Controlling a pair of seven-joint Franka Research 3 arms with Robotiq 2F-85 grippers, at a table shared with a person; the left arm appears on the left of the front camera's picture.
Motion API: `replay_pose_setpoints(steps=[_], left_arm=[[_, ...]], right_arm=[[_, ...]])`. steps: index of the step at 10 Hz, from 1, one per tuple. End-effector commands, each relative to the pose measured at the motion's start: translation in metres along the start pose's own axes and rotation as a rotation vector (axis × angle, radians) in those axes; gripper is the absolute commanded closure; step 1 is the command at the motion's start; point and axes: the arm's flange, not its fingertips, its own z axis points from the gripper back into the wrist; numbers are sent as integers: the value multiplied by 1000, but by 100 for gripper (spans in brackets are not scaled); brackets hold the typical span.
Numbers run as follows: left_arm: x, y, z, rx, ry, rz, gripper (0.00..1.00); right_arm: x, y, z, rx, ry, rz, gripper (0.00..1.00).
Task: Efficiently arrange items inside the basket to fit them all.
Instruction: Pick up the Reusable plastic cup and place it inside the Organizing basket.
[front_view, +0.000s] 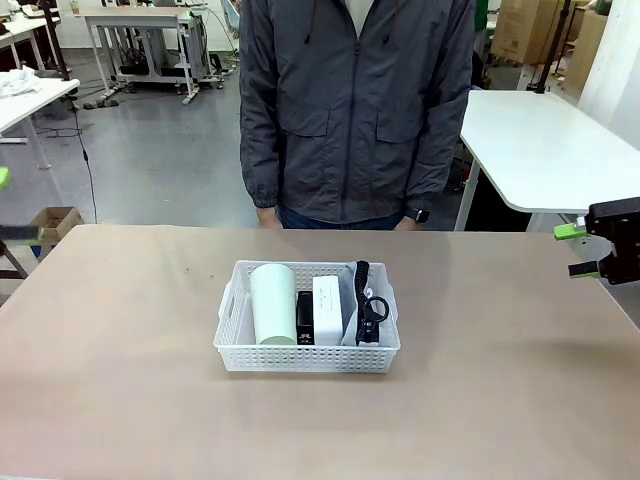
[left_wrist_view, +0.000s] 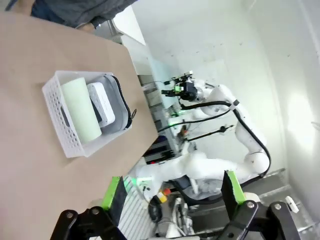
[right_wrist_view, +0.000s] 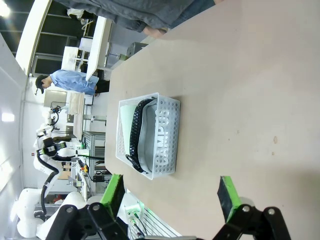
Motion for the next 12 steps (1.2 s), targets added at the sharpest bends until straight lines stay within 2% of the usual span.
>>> replay_pose_setpoints(steps=[1,2,4,5,12], left_arm=[[9,35,-10,-64,38,58,0],[6,37,-12,-55,51,53,0],[1,31,-13,75,69,54,0],[-4,52,-13,-42,47,92,0],[-4,52,-13,-42,47,92,0]], right_arm=[[-1,0,0,10,-1,7,0],[-1,0,0,10,-1,7,0],[-1,0,0,10,-1,7,0],[-1,0,0,10,-1,7,0],[-1,0,0,10,-1,7,0]])
